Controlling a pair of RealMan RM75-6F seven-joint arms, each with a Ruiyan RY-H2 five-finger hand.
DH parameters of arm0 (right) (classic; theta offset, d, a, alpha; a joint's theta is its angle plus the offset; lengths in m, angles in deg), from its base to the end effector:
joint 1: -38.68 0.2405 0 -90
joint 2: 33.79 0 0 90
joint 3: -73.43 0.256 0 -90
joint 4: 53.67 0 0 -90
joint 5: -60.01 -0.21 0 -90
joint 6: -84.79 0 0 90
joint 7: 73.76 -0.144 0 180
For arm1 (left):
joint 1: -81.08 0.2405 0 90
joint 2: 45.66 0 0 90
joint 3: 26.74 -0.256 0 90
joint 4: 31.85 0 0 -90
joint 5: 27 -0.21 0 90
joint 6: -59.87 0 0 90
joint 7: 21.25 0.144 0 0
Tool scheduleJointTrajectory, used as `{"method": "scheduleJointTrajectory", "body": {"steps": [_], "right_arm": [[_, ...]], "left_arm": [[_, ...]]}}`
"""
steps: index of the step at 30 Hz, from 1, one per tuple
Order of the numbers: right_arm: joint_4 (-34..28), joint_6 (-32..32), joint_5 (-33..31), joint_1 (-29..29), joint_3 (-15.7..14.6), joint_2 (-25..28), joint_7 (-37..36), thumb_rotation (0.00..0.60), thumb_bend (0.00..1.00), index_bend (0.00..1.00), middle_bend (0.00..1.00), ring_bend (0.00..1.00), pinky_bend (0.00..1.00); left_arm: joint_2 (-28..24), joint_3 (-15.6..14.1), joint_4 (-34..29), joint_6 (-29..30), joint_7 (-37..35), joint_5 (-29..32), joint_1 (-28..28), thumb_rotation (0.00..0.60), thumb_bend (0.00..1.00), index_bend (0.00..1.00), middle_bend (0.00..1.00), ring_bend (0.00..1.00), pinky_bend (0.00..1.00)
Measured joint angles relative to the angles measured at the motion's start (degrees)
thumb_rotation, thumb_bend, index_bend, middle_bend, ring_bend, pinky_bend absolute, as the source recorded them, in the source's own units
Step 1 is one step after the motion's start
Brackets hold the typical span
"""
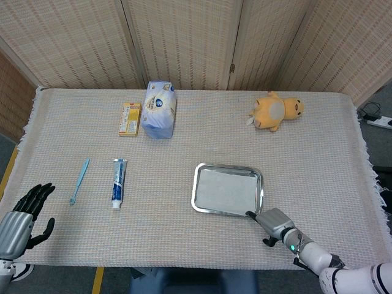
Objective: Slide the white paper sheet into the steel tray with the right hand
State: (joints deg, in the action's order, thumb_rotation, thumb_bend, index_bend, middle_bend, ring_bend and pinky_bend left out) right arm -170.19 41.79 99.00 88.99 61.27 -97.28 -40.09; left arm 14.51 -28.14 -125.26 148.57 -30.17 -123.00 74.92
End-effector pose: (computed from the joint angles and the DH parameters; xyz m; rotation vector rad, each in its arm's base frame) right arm -0.2015 -0.2330 0.0341 2.1731 -1.2317 0.1799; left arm -0.2886 0.1699 0.1672 -1.5216 -0.9218 -1.0789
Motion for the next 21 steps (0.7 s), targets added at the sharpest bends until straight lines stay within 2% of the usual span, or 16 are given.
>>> {"method": "scheduleJointTrajectory", "body": {"steps": [11, 18, 20, 21], "right_arm": [[3.0, -1.7, 0.1, 0.3, -1.0, -1.9, -0.9, 0.6, 0.44, 0.0, 1.0, 1.0, 0.99], [2.4, -1.4, 3.0, -0.4, -0.3, -1.1, -3.8, 0.6, 0.44, 0.0, 1.0, 1.0, 0.99], [2.0, -1.3, 4.6, -1.0, -0.1, -0.5, -5.1, 0.6, 0.44, 0.0, 0.99, 0.99, 0.97], [1.7, -1.4, 5.9, -1.5, 0.3, -0.1, -6.2, 0.6, 0.44, 0.0, 0.96, 0.95, 0.92]], "left_arm": [[-0.1, 0.0, 0.0, -0.2, -0.1, 0.2, -0.1, 0.6, 0.59, 0.0, 0.1, 0.03, 0.2], [-0.1, 0.0, 0.0, -0.2, 0.0, 0.1, -0.1, 0.6, 0.59, 0.0, 0.1, 0.03, 0.2], [-0.1, 0.0, 0.0, -0.2, 0.1, 0.1, -0.1, 0.6, 0.59, 0.0, 0.1, 0.03, 0.2], [-0.1, 0.0, 0.0, -0.2, 0.2, 0.0, -0.1, 0.6, 0.59, 0.0, 0.1, 0.03, 0.2]]}}
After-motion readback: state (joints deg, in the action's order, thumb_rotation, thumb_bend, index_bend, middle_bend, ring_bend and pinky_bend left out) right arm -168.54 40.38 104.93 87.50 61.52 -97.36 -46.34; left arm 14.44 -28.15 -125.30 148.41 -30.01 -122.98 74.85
